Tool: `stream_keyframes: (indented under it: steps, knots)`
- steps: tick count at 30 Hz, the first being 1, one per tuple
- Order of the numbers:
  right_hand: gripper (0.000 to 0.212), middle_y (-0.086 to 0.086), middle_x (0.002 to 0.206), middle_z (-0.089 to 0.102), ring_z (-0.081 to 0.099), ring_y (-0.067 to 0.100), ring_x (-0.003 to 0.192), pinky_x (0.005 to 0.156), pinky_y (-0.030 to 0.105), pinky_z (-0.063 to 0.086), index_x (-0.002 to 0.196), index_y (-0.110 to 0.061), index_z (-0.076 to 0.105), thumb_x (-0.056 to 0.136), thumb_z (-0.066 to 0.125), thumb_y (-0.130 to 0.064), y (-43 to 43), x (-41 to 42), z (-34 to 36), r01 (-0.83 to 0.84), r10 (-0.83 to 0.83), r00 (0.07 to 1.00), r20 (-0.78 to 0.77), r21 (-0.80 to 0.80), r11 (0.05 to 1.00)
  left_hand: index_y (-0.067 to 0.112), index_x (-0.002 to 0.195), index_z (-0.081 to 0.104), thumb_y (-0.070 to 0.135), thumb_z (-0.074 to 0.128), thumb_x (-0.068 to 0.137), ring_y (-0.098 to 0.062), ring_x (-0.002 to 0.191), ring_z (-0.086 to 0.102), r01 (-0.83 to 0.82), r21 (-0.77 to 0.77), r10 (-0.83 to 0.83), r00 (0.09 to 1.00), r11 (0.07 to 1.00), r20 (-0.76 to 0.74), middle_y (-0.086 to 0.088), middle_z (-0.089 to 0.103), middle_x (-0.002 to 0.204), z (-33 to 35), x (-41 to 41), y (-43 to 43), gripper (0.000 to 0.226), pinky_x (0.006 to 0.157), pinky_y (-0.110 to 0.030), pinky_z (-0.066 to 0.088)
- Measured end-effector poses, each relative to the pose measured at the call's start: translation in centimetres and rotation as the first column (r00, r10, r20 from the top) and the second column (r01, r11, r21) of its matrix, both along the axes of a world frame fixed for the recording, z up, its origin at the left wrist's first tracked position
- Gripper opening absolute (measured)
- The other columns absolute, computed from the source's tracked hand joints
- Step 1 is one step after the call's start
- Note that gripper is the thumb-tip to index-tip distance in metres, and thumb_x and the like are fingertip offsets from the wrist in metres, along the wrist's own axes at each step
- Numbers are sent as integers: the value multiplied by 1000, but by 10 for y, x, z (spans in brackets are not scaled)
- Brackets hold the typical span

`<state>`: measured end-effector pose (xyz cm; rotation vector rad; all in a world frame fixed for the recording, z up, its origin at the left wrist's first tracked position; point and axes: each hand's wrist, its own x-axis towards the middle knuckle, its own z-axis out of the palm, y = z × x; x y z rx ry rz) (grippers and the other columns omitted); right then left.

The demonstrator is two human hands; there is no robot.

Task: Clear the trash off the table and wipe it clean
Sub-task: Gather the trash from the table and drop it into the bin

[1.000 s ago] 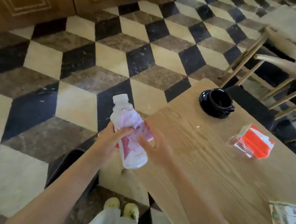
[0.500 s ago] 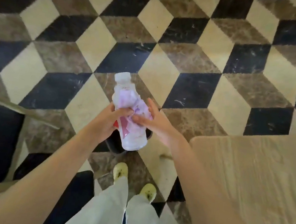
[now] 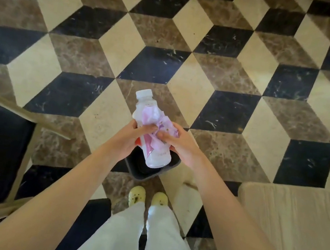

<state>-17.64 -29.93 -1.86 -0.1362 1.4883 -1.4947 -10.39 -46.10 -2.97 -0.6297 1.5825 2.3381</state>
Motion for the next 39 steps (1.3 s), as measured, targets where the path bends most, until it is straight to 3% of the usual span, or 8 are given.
stream_keyframes:
  steps: [5,9,13,18,21,27,33,39]
  knots:
    - [43,21,120,59,56,34,116,106,50,40,127,0,51,87,63,-10,-6,-18,-45,-95,93,995,34,61,994,19,110,62,20,69,81,-17,88,71,-71,41,69,996,997,56,-1,74,96,-38,-6,1,30,64,-23,55]
    - [79,14,141,47,47,26,130,110,48,37,144,-8,27,81,72,-17,-12,-31,-105,-152,131,985,111,205,967,16,111,62,16,71,80,-20,89,71,-113,23,109,986,993,124,-3,74,98,-89,-5,1,33,66,-26,57]
    - [82,-20,109,55,54,-9,97,73,7,50,144,-17,25,78,75,-21,-18,-37,-172,-326,315,945,84,280,903,12,118,57,16,74,75,-20,93,70,-183,56,163,953,982,256,-3,73,102,-163,7,-2,46,68,-25,56]
    - [100,-3,143,39,42,16,128,109,38,38,146,-27,18,68,81,-29,-26,-35,-266,-401,430,903,14,392,828,24,113,57,18,80,65,-13,96,69,-279,81,236,909,957,345,5,74,101,-250,23,4,54,72,-20,55]
    - [98,-6,135,42,43,13,124,97,23,41,144,-26,20,68,82,-26,-25,-32,-312,-398,433,902,0,394,829,21,122,53,17,82,62,-19,109,64,-299,29,267,890,954,369,-4,67,116,-293,25,6,67,82,-27,55]
    - [65,-32,104,47,53,-5,100,72,6,46,113,-53,39,72,77,-19,-16,-36,-373,-416,467,884,-34,400,817,19,129,43,22,84,62,-18,116,56,-156,-155,207,891,976,404,-2,59,124,-350,9,9,78,98,-33,48]
    - [93,-8,127,51,50,12,115,98,33,44,141,-28,26,67,82,-30,-12,-40,-416,-395,509,857,-82,530,750,31,123,37,25,85,64,-2,99,53,65,-344,84,913,937,400,18,52,110,-395,-12,16,77,70,-9,40]
    - [84,6,134,49,49,25,124,100,38,45,141,-17,30,72,76,-32,-6,-31,-443,-362,547,834,-69,680,638,19,128,43,28,80,69,-24,111,55,368,-574,-35,861,731,507,-5,57,123,-432,-13,15,71,94,-39,48]
